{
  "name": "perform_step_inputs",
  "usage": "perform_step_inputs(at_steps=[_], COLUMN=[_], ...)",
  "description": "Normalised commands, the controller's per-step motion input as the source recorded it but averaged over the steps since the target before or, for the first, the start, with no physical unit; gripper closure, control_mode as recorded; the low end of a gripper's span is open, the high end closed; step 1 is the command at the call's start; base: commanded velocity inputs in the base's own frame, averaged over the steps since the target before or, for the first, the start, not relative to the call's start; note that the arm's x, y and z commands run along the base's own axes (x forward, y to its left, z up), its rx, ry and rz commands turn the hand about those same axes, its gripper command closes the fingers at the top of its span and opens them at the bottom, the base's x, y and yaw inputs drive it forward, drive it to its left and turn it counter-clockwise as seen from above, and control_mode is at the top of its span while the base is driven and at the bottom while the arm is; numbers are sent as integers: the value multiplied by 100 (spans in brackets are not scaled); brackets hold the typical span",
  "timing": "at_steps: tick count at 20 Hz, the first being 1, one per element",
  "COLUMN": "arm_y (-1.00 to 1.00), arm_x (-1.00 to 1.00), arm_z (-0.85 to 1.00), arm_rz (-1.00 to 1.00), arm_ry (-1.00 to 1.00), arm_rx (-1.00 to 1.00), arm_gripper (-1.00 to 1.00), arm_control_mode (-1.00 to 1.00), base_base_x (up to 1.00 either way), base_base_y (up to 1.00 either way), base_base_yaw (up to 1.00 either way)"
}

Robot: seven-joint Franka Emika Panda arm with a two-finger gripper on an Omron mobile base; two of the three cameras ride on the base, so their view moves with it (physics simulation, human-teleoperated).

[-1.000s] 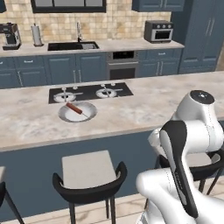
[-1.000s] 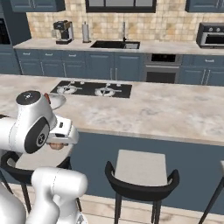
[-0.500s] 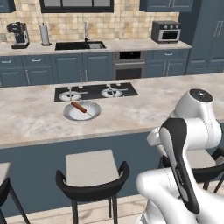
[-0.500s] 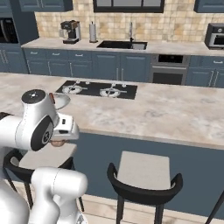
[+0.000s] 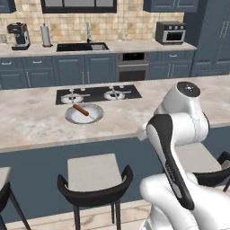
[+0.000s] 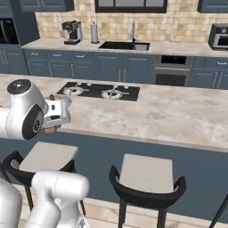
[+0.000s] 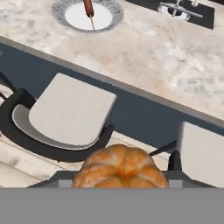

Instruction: Pick up each tangerine from the fridge and place one tangerine on each plate on the dining counter.

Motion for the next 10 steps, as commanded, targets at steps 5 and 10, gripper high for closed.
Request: perform_step_inputs(at_steps=[5,10], arm_y=[20,18], arm_x=[68,93], arm_z=[11,0], arm_rz=[0,2], arm_ry=[-15,-5], arm_rx=[0,4], arm_gripper=[100,100], arm_control_mode=[-100,-100], base_base_x=[0,0], base_base_y=[0,0], base_base_yaw=[0,0])
